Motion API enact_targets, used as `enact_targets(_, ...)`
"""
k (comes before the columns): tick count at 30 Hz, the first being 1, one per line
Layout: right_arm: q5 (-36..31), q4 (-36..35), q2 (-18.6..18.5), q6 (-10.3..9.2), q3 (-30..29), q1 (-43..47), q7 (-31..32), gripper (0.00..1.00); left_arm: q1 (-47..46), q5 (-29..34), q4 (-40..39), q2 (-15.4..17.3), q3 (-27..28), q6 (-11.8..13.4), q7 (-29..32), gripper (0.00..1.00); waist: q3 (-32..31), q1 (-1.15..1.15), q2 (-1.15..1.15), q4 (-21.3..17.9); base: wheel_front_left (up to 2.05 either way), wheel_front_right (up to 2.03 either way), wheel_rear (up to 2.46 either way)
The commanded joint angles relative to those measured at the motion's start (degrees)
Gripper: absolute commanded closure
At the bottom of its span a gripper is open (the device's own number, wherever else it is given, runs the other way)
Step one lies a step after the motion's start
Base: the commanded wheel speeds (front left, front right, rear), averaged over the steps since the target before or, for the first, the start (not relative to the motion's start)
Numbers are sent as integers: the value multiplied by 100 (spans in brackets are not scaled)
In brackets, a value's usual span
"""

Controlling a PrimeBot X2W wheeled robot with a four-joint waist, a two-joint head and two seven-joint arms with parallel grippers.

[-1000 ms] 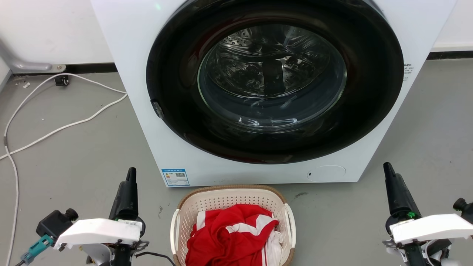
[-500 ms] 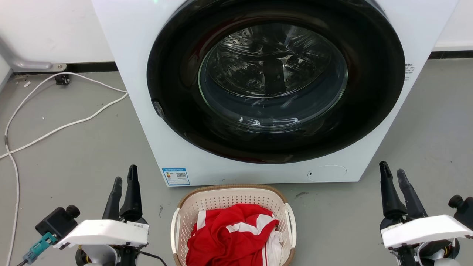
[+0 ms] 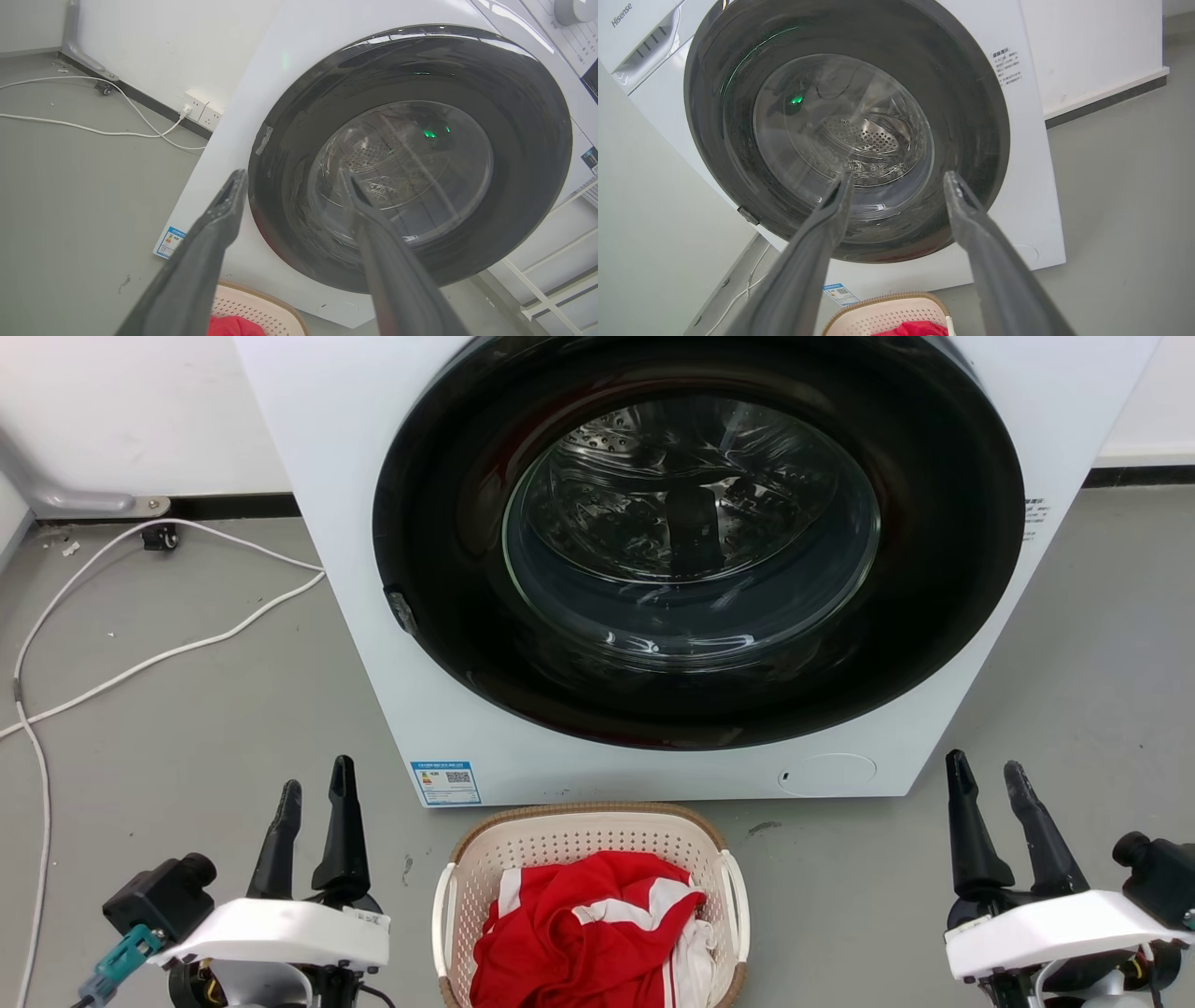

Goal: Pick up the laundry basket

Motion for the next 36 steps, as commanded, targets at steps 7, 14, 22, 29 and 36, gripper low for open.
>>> enact_targets(7,-596,-91,-16,0,16,48,-144,0,37,576,-102,26,-67,-6,-131,0,-1,-1,0,3,0,0,0)
enact_targets(14,-1061,-29,-16,0,29,88,-251,0,69,1040,-88,27,-118,17,-231,0,6,-1,0,1,0,0,0)
enact_targets(22,-1593,-73,-16,0,70,113,-357,0,95,1473,-77,28,-148,31,-343,0,11,-1,0,4,0,0,0)
enact_targets(29,-1987,-91,-16,0,63,133,-449,0,123,1822,-84,29,-160,55,-432,0,20,-1,0,6,0,0,0)
enact_targets(36,-2365,-115,-16,-1,59,194,-546,0,163,2199,-79,30,-173,65,-525,0,14,-1,0,2,0,0,0)
